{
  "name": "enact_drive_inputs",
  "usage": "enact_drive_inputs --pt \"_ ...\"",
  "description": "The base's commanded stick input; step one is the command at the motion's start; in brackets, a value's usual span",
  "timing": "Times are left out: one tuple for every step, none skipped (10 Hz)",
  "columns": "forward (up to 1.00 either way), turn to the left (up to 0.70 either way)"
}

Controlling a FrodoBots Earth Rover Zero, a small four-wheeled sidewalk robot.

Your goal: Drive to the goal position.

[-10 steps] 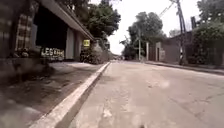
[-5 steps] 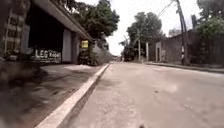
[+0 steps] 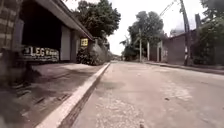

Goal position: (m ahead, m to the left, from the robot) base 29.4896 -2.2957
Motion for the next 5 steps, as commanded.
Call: enact_drive_inputs --pt "0.7 0.0" --pt "0.7 0.0" --pt "0.7 0.0" --pt "0.7 0.0" --pt "0.7 0.0"
